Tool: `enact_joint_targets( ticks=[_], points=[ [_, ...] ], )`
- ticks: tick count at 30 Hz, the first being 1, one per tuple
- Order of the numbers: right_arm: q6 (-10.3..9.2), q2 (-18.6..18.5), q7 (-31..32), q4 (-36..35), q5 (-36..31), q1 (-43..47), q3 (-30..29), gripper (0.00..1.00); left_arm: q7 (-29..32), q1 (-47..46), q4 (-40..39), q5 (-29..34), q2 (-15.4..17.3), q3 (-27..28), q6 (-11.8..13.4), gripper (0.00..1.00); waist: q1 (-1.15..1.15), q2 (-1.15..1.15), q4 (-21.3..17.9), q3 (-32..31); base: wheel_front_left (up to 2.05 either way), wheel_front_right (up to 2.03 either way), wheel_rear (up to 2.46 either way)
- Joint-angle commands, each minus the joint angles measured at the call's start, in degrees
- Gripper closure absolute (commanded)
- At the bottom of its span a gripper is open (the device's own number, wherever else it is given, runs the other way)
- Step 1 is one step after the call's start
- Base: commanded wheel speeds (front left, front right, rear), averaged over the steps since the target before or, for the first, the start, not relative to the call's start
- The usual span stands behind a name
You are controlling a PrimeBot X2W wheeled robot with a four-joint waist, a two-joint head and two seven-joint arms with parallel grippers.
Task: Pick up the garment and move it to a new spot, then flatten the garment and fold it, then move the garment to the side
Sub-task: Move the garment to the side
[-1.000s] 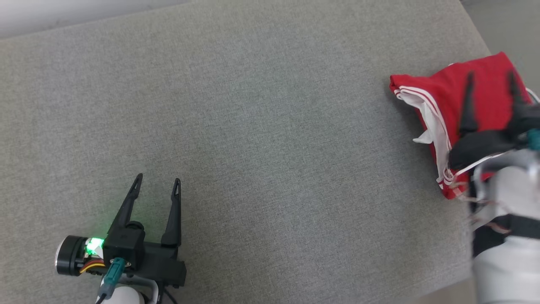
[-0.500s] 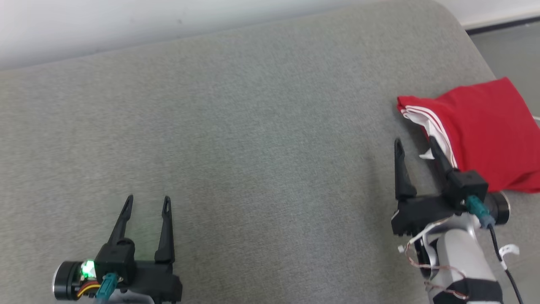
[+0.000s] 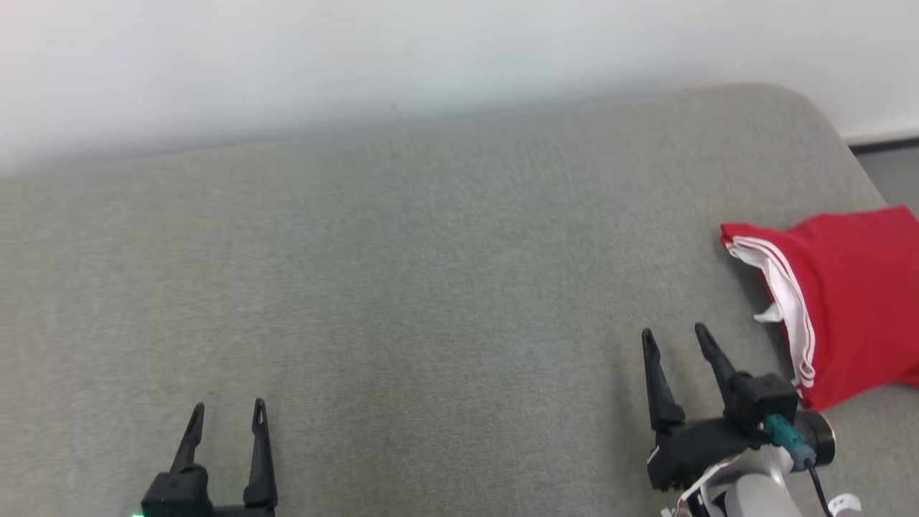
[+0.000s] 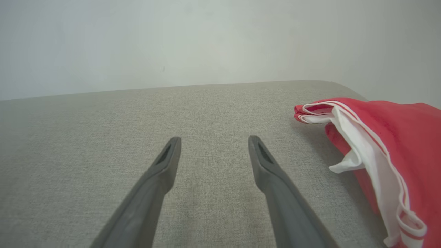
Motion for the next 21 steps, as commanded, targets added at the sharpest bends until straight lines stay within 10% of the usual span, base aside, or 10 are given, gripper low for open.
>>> enact_joint_targets(
  ticks=[1, 21],
  points=[
    [-0.16, 0.2, 0.0, -0.2, 0.5, 1.0, 0.3, 0.00, -0.2, 0.9, 0.1, -0.6, -0.2, 0.3, 0.1, 0.00, 0.01, 0.00, 2.7, -2.8, 0.00, 0.00, 0.00],
    [-0.16, 0.2, 0.0, -0.1, 3.8, 5.9, 2.3, 0.00, -0.2, 5.2, 0.8, -1.7, -0.3, 3.7, -0.5, 0.00, 0.01, 0.00, 4.7, -8.8, 0.00, 0.00, 0.00]
  ],
)
